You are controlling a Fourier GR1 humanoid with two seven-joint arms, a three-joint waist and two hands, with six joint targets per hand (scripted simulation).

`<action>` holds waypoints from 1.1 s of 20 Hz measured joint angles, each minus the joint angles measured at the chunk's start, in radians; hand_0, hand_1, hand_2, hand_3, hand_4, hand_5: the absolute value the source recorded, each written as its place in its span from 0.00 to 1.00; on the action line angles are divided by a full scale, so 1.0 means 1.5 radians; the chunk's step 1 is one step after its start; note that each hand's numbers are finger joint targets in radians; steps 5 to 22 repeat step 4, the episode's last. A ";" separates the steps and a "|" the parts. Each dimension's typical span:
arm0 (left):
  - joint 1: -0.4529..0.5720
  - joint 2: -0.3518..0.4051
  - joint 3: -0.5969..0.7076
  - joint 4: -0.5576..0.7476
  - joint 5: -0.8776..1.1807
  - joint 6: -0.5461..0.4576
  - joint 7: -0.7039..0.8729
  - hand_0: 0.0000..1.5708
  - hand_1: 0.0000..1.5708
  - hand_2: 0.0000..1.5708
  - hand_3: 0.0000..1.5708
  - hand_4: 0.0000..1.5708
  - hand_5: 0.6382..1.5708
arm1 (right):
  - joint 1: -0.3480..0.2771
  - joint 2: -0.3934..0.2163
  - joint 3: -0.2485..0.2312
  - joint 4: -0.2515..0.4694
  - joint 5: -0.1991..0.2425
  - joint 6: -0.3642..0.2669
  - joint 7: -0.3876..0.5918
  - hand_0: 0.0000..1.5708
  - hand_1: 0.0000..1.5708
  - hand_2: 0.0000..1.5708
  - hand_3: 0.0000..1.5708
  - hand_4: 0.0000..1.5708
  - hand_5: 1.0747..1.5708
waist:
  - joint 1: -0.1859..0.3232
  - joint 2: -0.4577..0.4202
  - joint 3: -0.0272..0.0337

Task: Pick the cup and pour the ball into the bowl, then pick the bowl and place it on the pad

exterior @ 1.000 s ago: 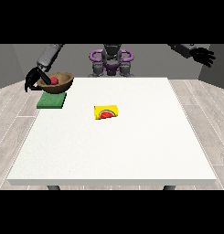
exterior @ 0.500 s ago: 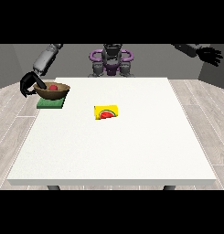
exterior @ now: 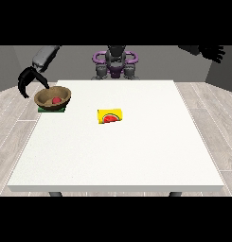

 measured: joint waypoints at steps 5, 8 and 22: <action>0.015 -0.061 -0.053 -0.035 -0.020 0.033 0.050 0.00 0.00 0.00 0.00 0.57 0.99 | -0.018 -0.007 0.017 -0.005 0.003 0.037 0.044 0.00 0.00 0.00 0.00 0.30 0.72 | -0.008 -0.084 -0.0003; 0.015 -0.061 -0.053 -0.035 -0.020 0.033 0.050 0.00 0.00 0.00 0.00 0.57 0.99 | -0.018 -0.007 0.017 -0.005 0.003 0.037 0.044 0.00 0.00 0.00 0.00 0.30 0.72 | -0.008 -0.084 -0.0003; 0.015 -0.061 -0.053 -0.035 -0.020 0.033 0.050 0.00 0.00 0.00 0.00 0.57 0.99 | -0.018 -0.007 0.017 -0.005 0.003 0.037 0.044 0.00 0.00 0.00 0.00 0.30 0.72 | -0.008 -0.084 -0.0003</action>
